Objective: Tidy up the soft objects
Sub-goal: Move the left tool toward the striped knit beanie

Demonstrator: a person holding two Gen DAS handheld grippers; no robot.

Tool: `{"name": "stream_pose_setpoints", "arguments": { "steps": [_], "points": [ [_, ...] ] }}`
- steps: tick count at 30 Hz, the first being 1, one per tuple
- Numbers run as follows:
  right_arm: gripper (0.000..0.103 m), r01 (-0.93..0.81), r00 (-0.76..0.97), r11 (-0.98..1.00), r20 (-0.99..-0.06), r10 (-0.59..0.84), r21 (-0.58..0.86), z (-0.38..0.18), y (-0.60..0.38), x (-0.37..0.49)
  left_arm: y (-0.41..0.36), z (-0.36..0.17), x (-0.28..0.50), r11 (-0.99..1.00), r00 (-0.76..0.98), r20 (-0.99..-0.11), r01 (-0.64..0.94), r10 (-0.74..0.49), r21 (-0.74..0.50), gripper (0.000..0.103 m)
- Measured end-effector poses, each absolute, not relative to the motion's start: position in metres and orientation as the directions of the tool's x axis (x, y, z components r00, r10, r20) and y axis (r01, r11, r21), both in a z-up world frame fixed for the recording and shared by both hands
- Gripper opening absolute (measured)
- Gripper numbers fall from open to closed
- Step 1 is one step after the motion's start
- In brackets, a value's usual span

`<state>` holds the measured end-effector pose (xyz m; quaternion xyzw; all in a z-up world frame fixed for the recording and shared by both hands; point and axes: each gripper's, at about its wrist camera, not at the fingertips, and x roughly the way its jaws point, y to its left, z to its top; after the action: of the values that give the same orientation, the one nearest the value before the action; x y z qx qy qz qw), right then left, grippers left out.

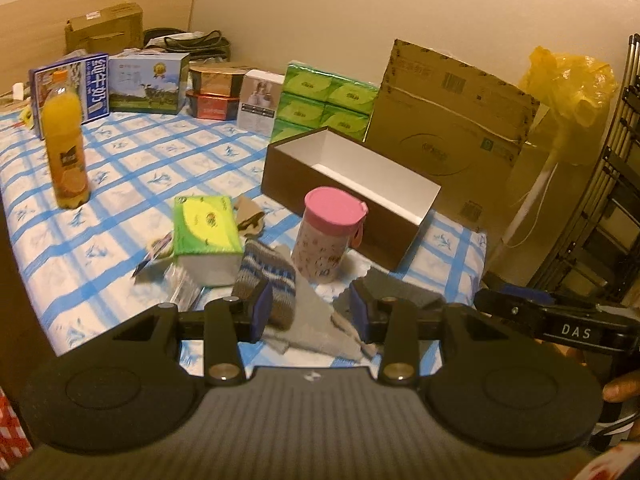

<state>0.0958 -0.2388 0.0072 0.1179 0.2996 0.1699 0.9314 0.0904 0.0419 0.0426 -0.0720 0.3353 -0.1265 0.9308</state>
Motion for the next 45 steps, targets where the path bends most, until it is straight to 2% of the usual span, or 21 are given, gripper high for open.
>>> {"name": "stream_pose_setpoints", "arguments": {
  "steps": [14, 32, 42, 45],
  "points": [
    [0.062, -0.298, 0.714, 0.905, -0.559, 0.422, 0.304, -0.029, -0.224, 0.088, 0.049, 0.013, 0.080, 0.971, 0.735, -0.635, 0.164, -0.238, -0.174, 0.038],
    [0.061, -0.318, 0.653, 0.927, -0.663, 0.365, 0.197, -0.086, -0.207, 0.143, 0.037, -0.043, 0.142, 0.970, 0.649, -0.723, 0.198, -0.236, -0.140, 0.038],
    [0.038, -0.347, 0.630, 0.931, -0.706, 0.323, 0.115, -0.117, -0.188, 0.185, 0.036, -0.073, 0.175, 0.972, 0.621, -0.751, 0.194, -0.224, -0.129, 0.038],
    [0.036, -0.353, 0.627, 0.931, -0.717, 0.306, 0.089, -0.128, -0.183, 0.196, 0.034, -0.080, 0.184, 0.975, 0.617, -0.758, 0.192, -0.212, -0.116, 0.038]
  ]
}}
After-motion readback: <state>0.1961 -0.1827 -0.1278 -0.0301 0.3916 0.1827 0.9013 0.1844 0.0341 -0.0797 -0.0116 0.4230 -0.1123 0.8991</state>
